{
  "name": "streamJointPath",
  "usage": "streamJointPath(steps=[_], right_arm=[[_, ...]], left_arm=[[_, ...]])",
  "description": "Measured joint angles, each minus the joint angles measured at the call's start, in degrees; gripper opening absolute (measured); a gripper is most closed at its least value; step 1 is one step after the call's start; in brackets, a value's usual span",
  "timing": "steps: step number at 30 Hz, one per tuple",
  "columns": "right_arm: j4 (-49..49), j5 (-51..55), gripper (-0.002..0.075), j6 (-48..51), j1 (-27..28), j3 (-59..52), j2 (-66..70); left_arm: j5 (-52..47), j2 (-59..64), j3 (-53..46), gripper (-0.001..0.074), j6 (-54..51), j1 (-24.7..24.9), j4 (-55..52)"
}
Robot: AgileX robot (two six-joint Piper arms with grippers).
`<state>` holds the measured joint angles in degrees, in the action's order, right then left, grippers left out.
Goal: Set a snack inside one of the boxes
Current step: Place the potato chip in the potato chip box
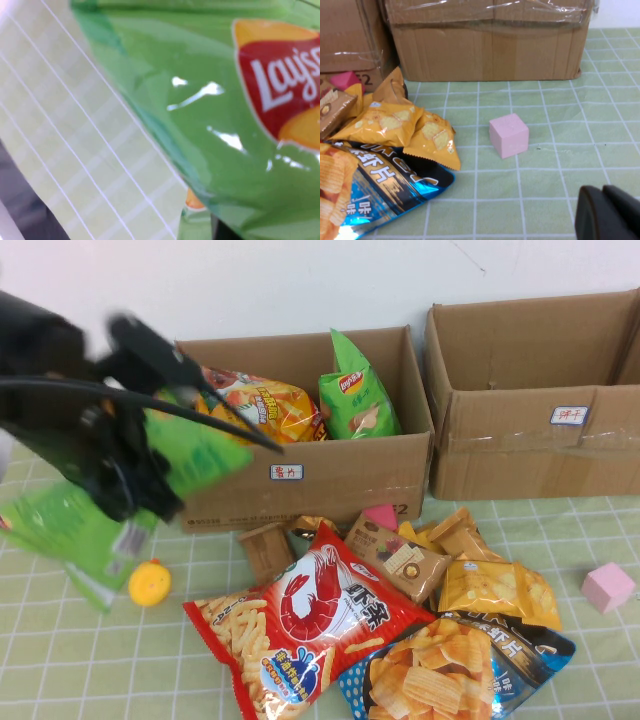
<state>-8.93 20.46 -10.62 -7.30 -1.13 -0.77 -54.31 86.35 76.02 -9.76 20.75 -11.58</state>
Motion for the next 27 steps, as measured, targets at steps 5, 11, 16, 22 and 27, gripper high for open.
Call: streamJointPath(steps=[5, 11, 16, 22, 27], right_arm=[[0.0, 0.0, -0.0002, 0.0, 0.0, 0.0, 0.0], [0.0, 0.0, -0.0002, 0.0, 0.0, 0.0, 0.0], [0.0, 0.0, -0.0002, 0.0, 0.0, 0.0, 0.0], [0.0, 0.0, -0.0002, 0.0, 0.0, 0.0, 0.0], [0.0, 0.0, -0.0002, 0.0, 0.0, 0.0, 0.0]], left_arm=[[10.0, -10.0, 0.0, 0.0299, 0.3, 0.0, 3.3], [32.7, -12.3, 0.1, 0.0299, 1.0, 0.0, 8.1], [46.3, -5.4, 0.1, 0.0299, 4.6, 0.0, 11.6], [61.6, 7.3, 0.3, 0.0299, 6.2, 0.0, 16.8], [64.2, 19.8, 7.8, 0.0299, 9.8, 0.0, 20.3]])
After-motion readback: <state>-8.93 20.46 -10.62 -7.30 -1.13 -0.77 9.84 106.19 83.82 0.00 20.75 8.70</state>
